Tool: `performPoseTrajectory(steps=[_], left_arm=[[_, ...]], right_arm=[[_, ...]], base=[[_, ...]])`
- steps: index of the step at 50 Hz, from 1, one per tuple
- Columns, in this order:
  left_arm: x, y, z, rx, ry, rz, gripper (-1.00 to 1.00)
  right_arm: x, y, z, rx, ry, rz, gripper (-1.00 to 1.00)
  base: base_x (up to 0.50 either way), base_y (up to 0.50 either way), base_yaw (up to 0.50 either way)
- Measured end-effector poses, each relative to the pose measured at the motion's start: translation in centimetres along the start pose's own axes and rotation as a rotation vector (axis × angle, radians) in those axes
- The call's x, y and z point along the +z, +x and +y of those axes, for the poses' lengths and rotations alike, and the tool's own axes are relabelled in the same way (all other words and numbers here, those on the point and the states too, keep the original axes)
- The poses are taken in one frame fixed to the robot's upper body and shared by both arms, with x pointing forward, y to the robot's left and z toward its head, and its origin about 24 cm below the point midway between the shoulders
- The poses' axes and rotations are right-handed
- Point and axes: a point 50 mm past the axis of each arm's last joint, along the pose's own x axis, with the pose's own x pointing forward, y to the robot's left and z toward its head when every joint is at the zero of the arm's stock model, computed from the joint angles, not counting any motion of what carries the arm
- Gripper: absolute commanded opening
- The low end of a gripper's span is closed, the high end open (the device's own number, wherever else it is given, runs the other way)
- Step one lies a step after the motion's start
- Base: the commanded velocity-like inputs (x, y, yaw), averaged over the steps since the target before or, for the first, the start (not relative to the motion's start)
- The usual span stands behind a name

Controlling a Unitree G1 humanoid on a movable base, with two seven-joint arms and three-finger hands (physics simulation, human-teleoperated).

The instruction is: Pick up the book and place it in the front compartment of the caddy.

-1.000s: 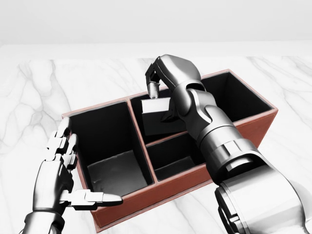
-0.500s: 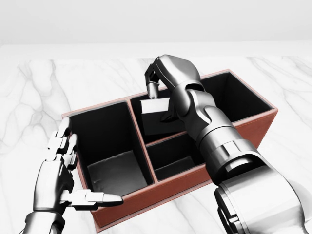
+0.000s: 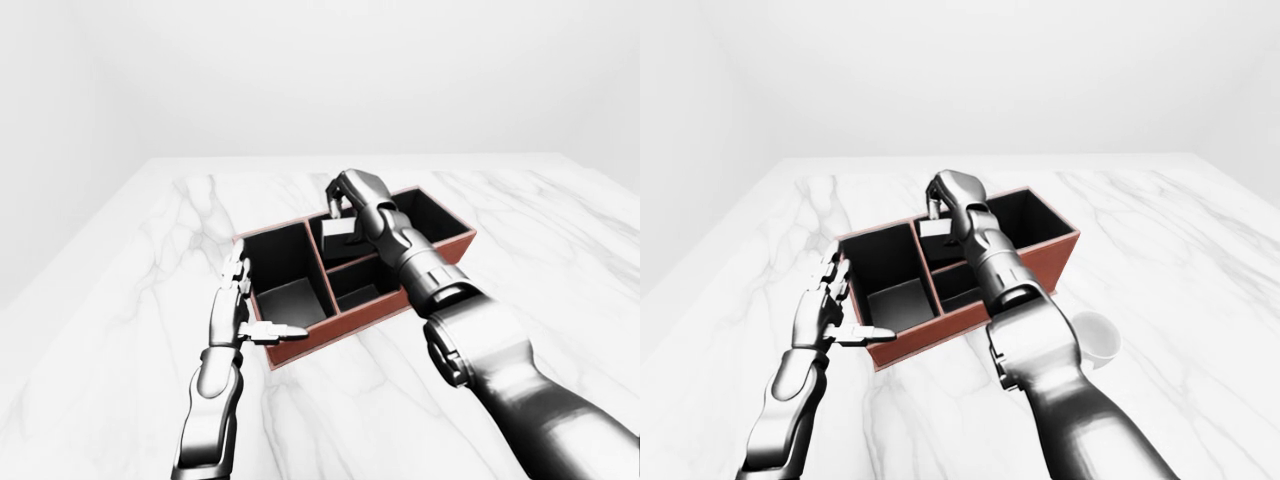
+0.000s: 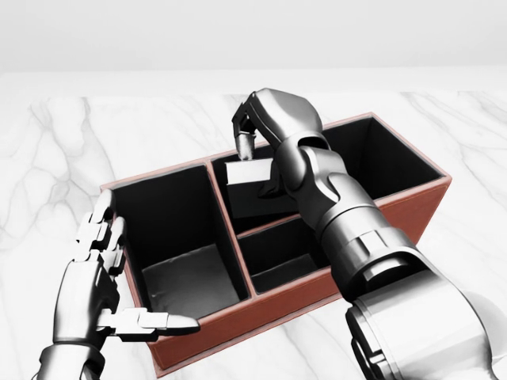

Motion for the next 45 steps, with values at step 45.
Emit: performPoseTrajectory(steps=[45], left_arm=[[-0.02, 0.00, -0.03, 0.001, 0.003, 0.001, 0.99]], right_arm=[[-0.23, -0.18, 0.33, -0.045, -0.055, -0.002, -1.00]], base=[[0.00, 0.00, 0.00]])
